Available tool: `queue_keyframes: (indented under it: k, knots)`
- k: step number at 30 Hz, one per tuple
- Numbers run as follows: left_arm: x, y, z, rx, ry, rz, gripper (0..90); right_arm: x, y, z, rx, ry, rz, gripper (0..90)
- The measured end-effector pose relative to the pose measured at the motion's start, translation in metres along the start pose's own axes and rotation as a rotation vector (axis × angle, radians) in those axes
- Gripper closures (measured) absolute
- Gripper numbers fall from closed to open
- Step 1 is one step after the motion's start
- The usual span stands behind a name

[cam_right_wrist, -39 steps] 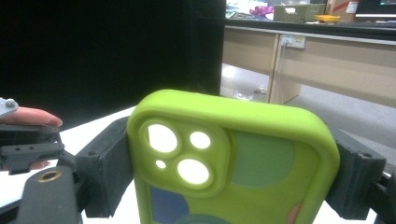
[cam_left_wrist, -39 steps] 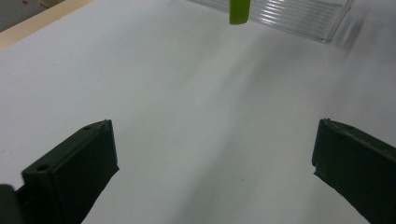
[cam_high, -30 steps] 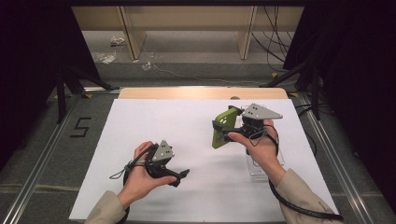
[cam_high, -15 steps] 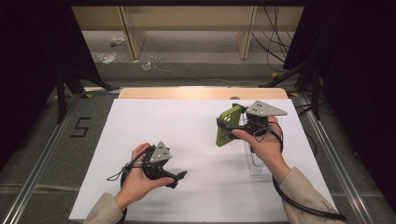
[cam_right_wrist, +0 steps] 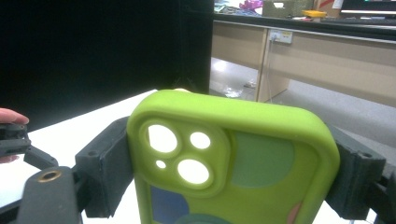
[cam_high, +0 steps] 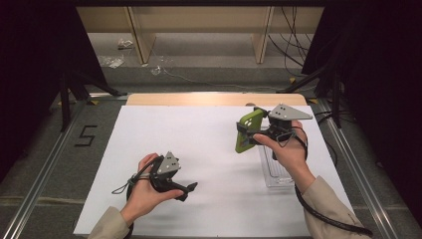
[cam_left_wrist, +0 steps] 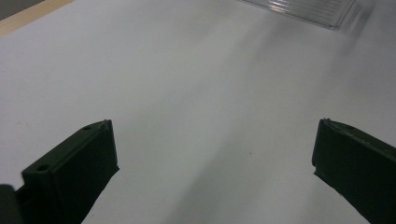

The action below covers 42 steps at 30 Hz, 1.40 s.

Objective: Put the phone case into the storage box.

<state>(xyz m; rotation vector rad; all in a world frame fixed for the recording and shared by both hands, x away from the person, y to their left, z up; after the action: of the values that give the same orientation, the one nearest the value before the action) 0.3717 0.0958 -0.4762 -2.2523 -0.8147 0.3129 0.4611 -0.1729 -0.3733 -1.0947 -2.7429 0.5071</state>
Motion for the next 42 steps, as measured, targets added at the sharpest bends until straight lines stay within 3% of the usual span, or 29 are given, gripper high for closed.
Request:
queue_keyframes:
  k: [31, 42]
  knots:
    - [0.004, -0.004, 0.009, 0.004, -0.014, -0.008, 0.0, -0.027, -0.016, -0.005, -0.009, 0.02, 0.056, 17.4]
    - [0.005, -0.005, 0.011, 0.001, -0.021, -0.01, 0.0, -0.043, -0.025, -0.006, -0.016, 0.035, 0.095, 17.4]
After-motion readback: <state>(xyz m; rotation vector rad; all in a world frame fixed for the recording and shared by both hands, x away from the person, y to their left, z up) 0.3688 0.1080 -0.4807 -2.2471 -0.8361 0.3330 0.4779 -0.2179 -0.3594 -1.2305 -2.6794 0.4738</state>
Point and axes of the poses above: each handheld gripper's, and its own axes: y roughly forward along the jaws, z roughly out of its underside, x roughly to its left, the point moved 5 cm from there along y, roughly forward along the jaws, and after that the axes turned 7 degrees about x, right-handed, at the moved point
